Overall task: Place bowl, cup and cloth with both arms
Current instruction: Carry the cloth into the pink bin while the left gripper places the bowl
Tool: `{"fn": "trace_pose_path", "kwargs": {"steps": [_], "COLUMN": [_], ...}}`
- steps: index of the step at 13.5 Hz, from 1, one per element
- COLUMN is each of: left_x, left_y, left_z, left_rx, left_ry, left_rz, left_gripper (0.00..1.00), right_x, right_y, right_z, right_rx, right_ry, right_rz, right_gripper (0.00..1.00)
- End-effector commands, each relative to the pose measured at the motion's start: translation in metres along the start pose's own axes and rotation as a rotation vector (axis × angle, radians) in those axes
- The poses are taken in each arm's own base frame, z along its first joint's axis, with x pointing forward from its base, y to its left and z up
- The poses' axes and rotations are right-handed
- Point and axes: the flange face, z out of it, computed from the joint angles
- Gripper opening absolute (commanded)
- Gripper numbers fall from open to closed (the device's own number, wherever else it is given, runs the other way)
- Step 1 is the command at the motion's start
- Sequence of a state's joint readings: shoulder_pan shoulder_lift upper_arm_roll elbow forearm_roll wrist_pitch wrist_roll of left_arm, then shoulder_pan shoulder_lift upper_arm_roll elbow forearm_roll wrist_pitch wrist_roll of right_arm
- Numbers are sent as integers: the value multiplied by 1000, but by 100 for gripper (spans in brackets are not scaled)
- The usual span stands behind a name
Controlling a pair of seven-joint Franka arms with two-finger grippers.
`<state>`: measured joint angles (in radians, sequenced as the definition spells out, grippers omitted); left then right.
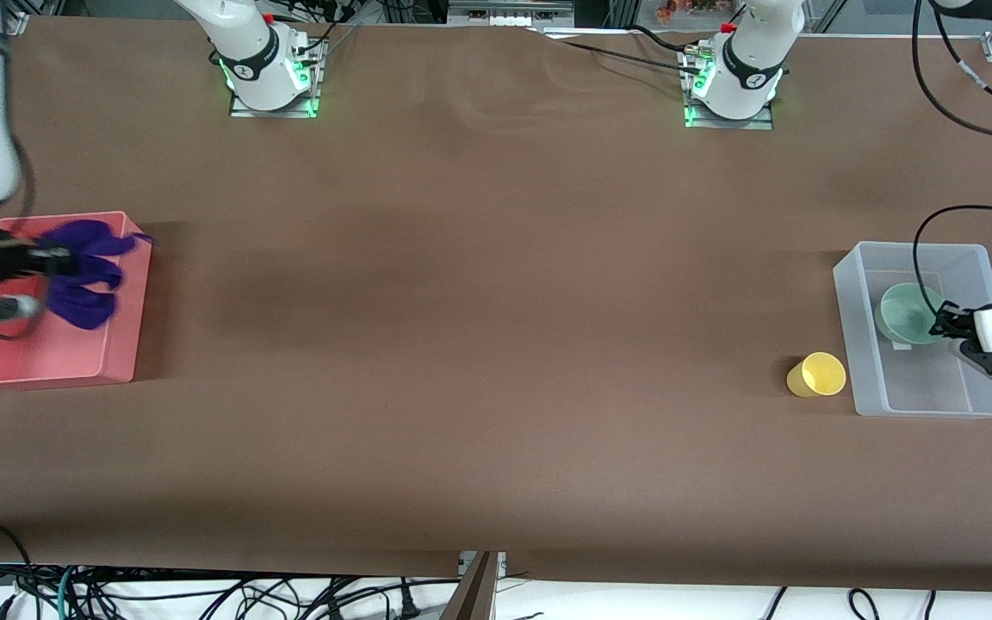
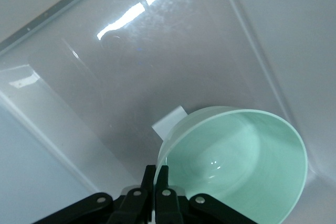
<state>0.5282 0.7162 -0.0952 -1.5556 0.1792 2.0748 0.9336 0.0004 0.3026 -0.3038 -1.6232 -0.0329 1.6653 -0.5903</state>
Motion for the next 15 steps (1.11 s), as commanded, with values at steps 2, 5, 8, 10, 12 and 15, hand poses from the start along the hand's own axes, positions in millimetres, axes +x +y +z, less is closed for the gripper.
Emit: {"fn": "trace_pose_path", "kwargs": {"steps": [2,5,8,10,12,15], "left_x": [7,9,33,62,93,143], "left_y": [-4,-7,23,59,93,140], "left_z": [-16,-37,-110,-147,-163,-162], "left_rx": [9,31,55,41,23,7], "left_ry": [33,44,52,50,73,87], "left_rz": [-12,-1,38,0,-98,-202], "left_gripper": [53,100,100,100,100,67], "right_x": [-27,-22,-13,-11,-4,4], "right_y": [64,84,86,85,86,86], "right_z": [46,99,140,167,192,218], "right_rx": [-15,-8,-16,-36,-51,-32], "right_ry": [-31,-64,-66,-50,-31,-20], "right_rz": [-78,-59,-62,-67,-62,-46], "right_gripper": [0,0,0,0,0,0]}}
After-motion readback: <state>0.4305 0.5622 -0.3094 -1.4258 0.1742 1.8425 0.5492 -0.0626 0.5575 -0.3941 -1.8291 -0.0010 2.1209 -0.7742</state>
